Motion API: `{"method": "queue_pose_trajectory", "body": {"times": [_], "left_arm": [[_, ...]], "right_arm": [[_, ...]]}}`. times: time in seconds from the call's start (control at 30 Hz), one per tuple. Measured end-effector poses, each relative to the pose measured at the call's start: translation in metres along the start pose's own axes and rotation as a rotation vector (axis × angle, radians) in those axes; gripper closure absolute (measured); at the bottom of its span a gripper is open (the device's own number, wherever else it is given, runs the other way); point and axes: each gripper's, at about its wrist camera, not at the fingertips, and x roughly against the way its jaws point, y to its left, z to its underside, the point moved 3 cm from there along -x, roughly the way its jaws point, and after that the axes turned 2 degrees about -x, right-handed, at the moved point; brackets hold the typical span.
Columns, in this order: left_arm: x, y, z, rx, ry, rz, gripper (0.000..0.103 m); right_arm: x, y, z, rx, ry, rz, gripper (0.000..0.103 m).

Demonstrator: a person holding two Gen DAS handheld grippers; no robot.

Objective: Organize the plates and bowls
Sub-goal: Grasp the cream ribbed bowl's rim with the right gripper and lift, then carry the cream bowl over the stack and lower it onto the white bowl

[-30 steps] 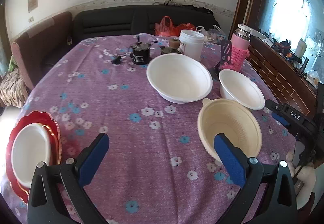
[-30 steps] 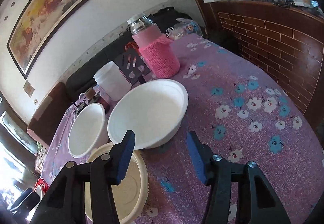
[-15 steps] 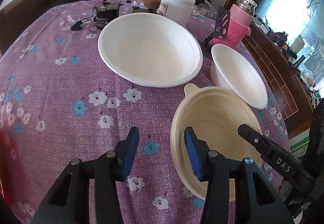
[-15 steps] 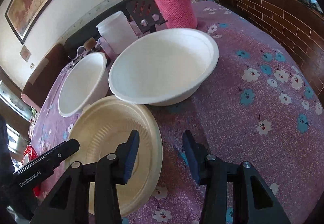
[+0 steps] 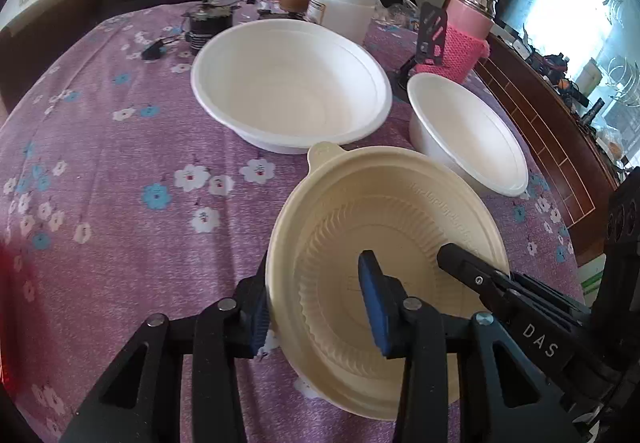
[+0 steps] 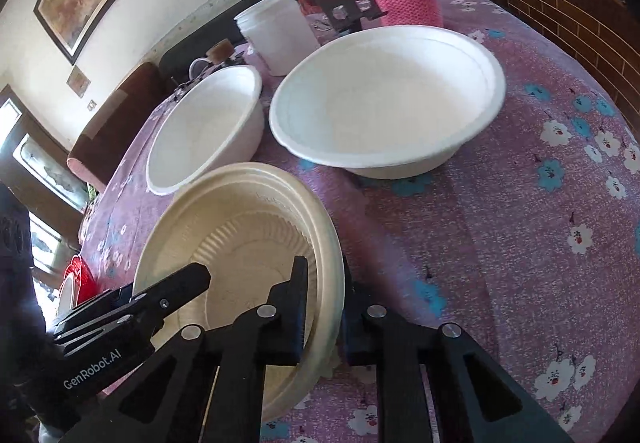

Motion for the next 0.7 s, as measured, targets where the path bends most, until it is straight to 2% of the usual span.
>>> {"method": "queue_pose_trajectory", "body": {"times": [0.17,0.3,0.7], "left_arm": [[0.027,0.03,0.017,0.076,-0.015,-0.004,0.077],[0.06,0.055,0.035,0.087,-0.053,-0.049,0.077],[0.182,0.16,0.056,0.241,-0.263,-0.166,0.077]], "right_arm": [[0.002,0.021,0.007,0.046,-0.008,-0.111,0.09],[0.005,0.053,0.022,0.122,-0.004,-0.185,0.089],[0.021,0.207,0.053,0.319,-0.014,-0.294,0.088]]}}
